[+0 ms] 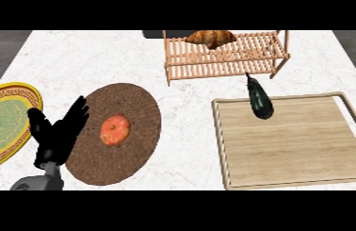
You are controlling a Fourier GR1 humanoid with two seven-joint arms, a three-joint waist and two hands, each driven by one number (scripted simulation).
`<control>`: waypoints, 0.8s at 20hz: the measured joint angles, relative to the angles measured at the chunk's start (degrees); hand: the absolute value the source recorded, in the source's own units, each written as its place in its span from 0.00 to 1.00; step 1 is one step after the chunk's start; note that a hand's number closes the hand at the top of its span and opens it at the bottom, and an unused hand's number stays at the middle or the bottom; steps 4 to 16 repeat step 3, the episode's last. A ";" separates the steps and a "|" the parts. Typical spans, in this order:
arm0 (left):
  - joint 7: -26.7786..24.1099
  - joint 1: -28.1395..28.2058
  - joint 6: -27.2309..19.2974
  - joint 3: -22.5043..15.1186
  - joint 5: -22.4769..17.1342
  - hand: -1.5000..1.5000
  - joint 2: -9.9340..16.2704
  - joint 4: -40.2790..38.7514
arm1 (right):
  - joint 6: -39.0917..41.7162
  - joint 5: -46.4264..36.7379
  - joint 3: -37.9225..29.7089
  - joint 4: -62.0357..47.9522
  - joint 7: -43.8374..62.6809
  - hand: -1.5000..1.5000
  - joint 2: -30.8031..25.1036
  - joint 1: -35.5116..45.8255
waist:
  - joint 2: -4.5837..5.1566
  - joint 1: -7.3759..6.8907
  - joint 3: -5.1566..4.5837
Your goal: Pick the croissant from the tray and place it in the tiered shelf
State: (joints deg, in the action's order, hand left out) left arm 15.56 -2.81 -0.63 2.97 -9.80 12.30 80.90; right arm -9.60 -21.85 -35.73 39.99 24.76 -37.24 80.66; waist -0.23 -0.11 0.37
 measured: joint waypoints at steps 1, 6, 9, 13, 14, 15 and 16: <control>-0.23 -0.18 0.08 0.13 0.07 0.50 0.04 -0.42 | 1.19 0.85 -0.54 -0.35 -0.56 0.00 -1.10 -0.64 | 0.01 -0.04 0.02; -0.22 -0.42 0.13 0.27 0.17 0.50 0.04 -0.70 | 3.53 2.64 -1.41 -0.19 -1.52 0.00 -2.76 -2.19 | -0.02 -0.04 0.04; -0.22 -0.42 0.13 0.27 0.17 0.50 0.04 -0.70 | 3.53 2.64 -1.41 -0.19 -1.52 0.00 -2.76 -2.19 | -0.02 -0.04 0.04; -0.22 -0.42 0.13 0.27 0.17 0.50 0.04 -0.70 | 3.53 2.64 -1.41 -0.19 -1.52 0.00 -2.76 -2.19 | -0.02 -0.04 0.04; -0.22 -0.42 0.13 0.27 0.17 0.50 0.04 -0.70 | 3.53 2.64 -1.41 -0.19 -1.52 0.00 -2.76 -2.19 | -0.02 -0.04 0.04; -0.22 -0.42 0.13 0.27 0.17 0.50 0.04 -0.70 | 3.53 2.64 -1.41 -0.19 -1.52 0.00 -2.76 -2.19 | -0.02 -0.04 0.04; -0.22 -0.42 0.13 0.27 0.17 0.50 0.04 -0.70 | 3.53 2.64 -1.41 -0.19 -1.52 0.00 -2.76 -2.19 | -0.02 -0.04 0.04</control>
